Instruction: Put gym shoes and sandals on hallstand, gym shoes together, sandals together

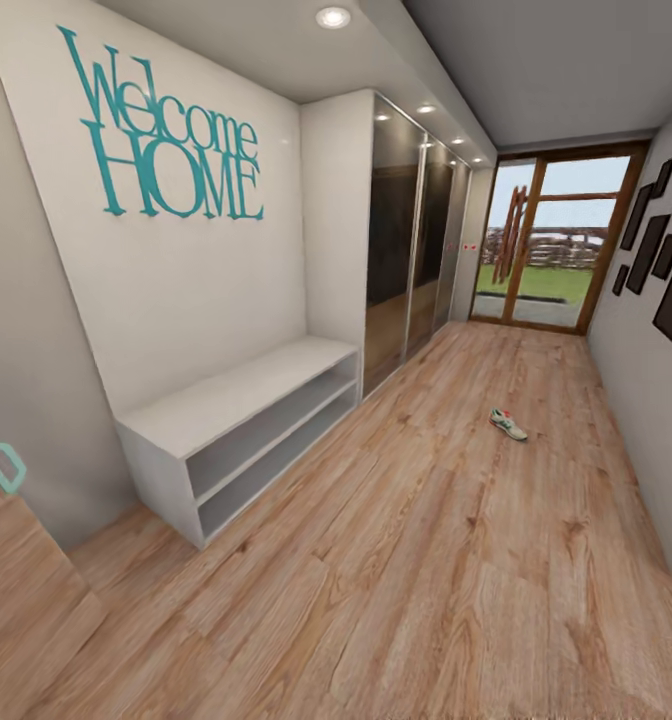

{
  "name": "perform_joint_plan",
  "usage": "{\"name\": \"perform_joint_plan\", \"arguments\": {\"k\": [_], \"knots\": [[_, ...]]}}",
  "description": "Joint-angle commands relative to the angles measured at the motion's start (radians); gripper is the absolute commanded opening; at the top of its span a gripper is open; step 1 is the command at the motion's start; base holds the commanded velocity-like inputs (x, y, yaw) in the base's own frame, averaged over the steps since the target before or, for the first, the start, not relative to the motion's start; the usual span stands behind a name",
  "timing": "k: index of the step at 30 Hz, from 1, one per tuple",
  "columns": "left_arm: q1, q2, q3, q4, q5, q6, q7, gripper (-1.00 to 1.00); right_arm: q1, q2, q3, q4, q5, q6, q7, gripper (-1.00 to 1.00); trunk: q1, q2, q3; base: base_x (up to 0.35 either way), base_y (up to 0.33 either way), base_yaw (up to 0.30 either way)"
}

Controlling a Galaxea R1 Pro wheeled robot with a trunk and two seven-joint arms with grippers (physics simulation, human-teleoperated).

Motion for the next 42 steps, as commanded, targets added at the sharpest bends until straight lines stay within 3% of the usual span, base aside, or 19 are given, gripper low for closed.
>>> {"name": "perform_joint_plan", "arguments": {"k": [1, 13, 23, 32, 42], "knots": [[0.0, 0.0, 0.0, 0.0, 0.0, -0.003, -0.001, 1.0, -0.001, 0.0, 0.0, 0.001, 0.0, -0.003, 0.0, 1.0, 0.0, -0.001, -0.001, 0.0, 0.0, -0.264], [0.0, -0.002, -0.002, -0.006, -0.003, -0.003, -0.001, 1.0, -0.001, 0.0, 0.0, 0.001, 0.0, -0.003, 0.0, 1.0, 0.0, -0.001, -0.001, 0.0, 0.0, -0.262], [-0.013, 0.004, -0.001, -0.015, 0.0, 0.007, -0.001, 1.0, -0.002, -0.002, 0.002, -0.003, 0.005, -0.003, 0.007, 1.0, 0.0, -0.001, -0.001, 0.0, 0.0, -0.076], [-0.136, 0.023, -0.005, -0.011, -0.006, 0.018, -0.007, 1.0, -0.03, -0.014, 0.003, -0.067, 0.026, 0.001, 0.011, 1.0, 0.0, -0.001, -0.001, 0.0, 0.0, -0.008], [-0.287, 0.025, -0.009, -0.015, -0.025, 0.109, -0.01, 1.0, -0.143, -0.019, 0.003, -0.104, 0.161, 0.057, 0.013, 1.0, 0.0, -0.001, -0.001, 0.0, 0.0, 0.0]]}}
